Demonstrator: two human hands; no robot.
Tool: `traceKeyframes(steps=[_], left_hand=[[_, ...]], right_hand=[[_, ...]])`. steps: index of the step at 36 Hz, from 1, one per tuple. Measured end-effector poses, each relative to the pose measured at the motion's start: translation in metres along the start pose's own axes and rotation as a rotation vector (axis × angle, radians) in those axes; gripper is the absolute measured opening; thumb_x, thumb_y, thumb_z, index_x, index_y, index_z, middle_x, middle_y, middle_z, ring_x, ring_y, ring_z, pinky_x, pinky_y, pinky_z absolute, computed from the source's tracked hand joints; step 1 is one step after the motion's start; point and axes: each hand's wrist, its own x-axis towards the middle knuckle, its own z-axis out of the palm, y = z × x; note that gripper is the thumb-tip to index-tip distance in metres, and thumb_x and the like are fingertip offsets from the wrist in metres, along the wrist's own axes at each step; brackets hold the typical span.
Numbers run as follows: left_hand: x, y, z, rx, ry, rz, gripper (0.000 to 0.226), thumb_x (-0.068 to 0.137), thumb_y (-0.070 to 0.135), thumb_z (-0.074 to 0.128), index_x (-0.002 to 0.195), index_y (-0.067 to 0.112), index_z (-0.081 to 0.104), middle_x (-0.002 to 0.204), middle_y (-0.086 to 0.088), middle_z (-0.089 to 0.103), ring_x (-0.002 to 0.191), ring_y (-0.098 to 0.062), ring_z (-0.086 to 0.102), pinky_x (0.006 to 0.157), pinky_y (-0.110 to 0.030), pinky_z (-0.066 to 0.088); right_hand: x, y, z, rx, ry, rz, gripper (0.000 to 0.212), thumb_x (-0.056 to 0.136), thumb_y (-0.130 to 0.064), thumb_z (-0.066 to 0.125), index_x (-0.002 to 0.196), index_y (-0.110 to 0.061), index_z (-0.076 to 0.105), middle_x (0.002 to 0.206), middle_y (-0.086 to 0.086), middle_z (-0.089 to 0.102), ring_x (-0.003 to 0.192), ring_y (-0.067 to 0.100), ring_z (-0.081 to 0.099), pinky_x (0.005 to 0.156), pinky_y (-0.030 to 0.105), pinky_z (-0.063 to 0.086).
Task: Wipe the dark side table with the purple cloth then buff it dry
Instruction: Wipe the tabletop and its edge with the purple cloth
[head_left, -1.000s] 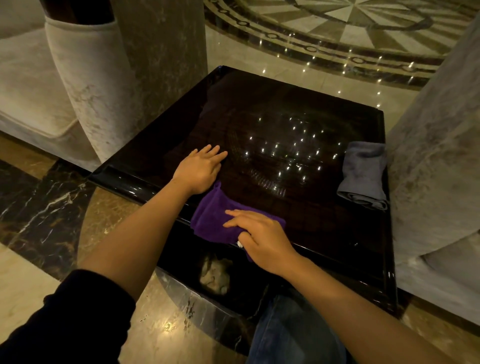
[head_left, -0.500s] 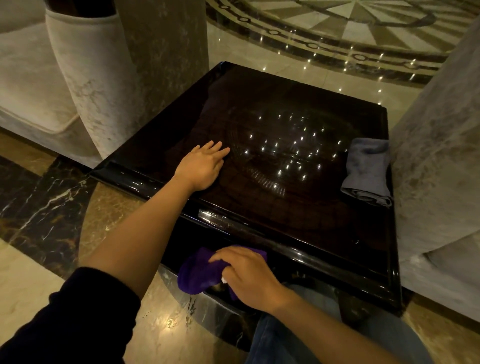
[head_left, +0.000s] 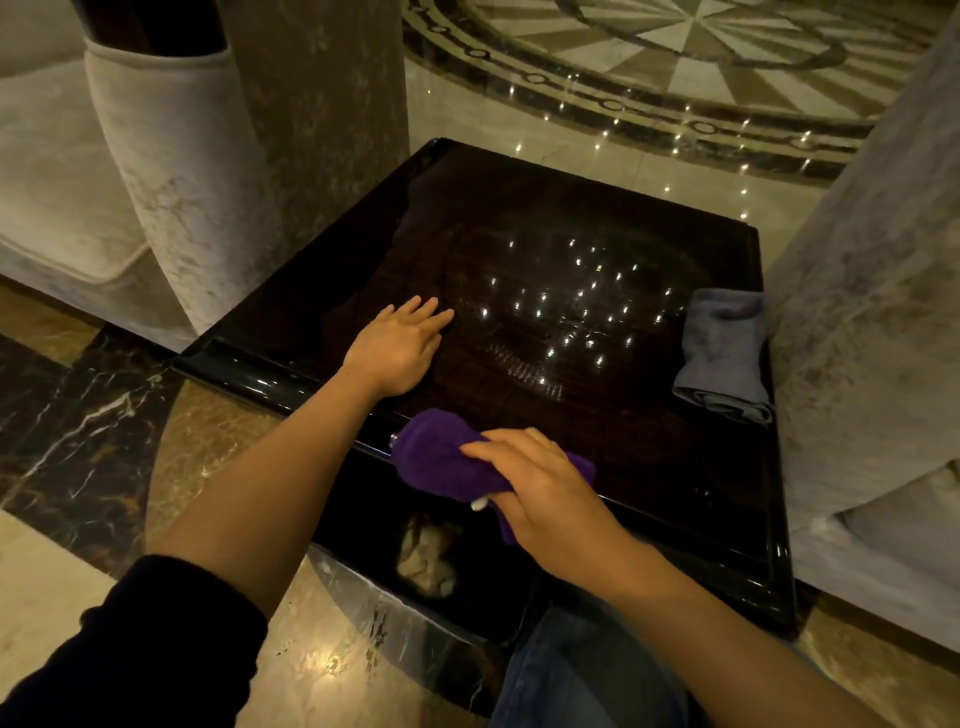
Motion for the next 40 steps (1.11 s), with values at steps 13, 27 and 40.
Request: traceKeyframes(steps=[13, 27, 40], left_hand=[[0.000, 0.002, -0.002, -0.003, -0.014, -0.009, 0.045, 0.098, 0.026, 0.026, 0.142, 0.021, 0.022, 0.154, -0.007, 0.018, 0.143, -0.023, 0.009, 0.116, -0.041, 0.008], [0.013, 0.010, 0.006, 0.133, -0.054, -0.093, 0.051, 0.096, 0.040, 0.022, 0.144, 0.028, 0.011, 0.156, -0.007, 0.010, 0.143, -0.024, 0.007, 0.116, -0.042, 0.011], [0.049, 0.049, 0.015, 0.068, -0.128, -0.062, 0.049, 0.097, 0.039, 0.015, 0.143, 0.033, 0.001, 0.157, -0.001, -0.004, 0.143, -0.025, -0.009, 0.116, -0.046, -0.001]], right_hand=[[0.003, 0.008, -0.013, 0.235, 0.143, 0.093, 0.041, 0.083, -0.010, 0.062, 0.122, -0.016, 0.054, 0.120, -0.006, 0.054, 0.111, 0.002, 0.046, 0.096, 0.003, 0.031], [0.033, 0.054, -0.083, 0.283, 0.448, 0.256, 0.028, 0.087, -0.012, 0.055, 0.115, -0.016, 0.056, 0.114, 0.000, 0.061, 0.102, 0.009, 0.056, 0.087, 0.021, 0.045], [0.091, 0.128, -0.133, 0.047, 0.714, 0.403, 0.024, 0.088, -0.011, 0.052, 0.112, -0.008, 0.055, 0.110, 0.012, 0.063, 0.102, 0.025, 0.057, 0.088, 0.033, 0.044]])
